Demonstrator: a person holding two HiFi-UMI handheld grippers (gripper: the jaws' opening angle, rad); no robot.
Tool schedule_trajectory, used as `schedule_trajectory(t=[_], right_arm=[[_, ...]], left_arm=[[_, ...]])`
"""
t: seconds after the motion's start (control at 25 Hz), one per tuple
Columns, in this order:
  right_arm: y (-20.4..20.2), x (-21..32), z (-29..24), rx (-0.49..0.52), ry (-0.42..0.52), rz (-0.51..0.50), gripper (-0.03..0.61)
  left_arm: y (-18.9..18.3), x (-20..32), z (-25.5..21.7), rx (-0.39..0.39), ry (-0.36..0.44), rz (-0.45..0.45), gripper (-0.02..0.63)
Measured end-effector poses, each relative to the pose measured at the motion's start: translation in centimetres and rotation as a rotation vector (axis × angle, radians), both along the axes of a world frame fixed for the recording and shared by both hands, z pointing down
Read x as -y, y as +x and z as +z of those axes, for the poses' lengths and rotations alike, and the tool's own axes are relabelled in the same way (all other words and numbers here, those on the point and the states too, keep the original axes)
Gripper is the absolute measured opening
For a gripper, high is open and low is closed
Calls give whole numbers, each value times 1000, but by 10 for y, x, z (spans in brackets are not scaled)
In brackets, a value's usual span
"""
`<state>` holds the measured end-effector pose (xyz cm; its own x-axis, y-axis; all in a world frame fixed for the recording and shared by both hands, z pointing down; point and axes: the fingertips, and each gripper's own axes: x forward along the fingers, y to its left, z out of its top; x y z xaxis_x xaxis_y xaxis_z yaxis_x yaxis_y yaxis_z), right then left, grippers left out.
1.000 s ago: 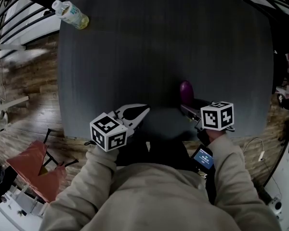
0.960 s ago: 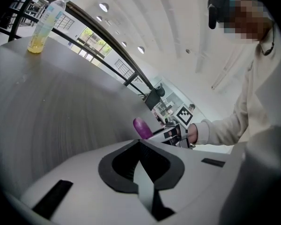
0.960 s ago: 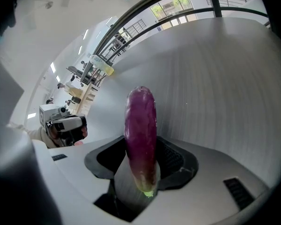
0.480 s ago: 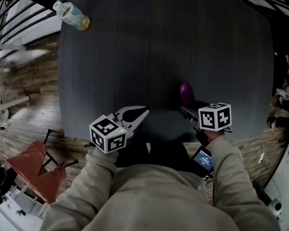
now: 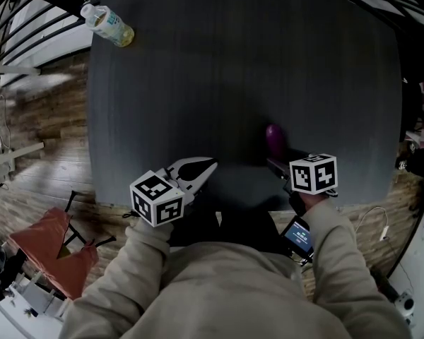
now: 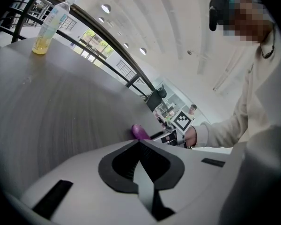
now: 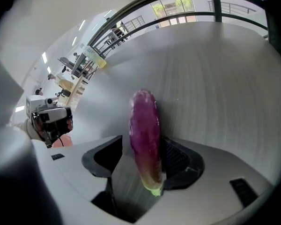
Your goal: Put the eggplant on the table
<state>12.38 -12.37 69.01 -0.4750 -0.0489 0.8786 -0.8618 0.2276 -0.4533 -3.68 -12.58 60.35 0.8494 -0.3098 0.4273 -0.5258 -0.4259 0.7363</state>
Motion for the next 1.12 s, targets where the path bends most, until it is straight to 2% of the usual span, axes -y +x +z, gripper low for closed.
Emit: schedule_trajectory(t=[0.32, 0.64, 0.84, 0.96, 1.12], right_arm=[[0, 4, -3, 6, 0, 5, 270], [0, 16, -25, 12, 33, 13, 268], [6, 31, -55, 18, 102, 20, 268], [2, 44, -89, 68, 165, 25, 268], [-15, 59, -137, 142, 253, -16, 267]], left_arm=[[-2, 12, -6, -8, 11, -3, 2], [0, 28, -32, -11, 72, 8, 2], [6, 48, -67, -3, 160, 32, 2], [11, 62, -96, -5, 213, 37, 2], [18, 74, -128, -14, 263, 33, 2]])
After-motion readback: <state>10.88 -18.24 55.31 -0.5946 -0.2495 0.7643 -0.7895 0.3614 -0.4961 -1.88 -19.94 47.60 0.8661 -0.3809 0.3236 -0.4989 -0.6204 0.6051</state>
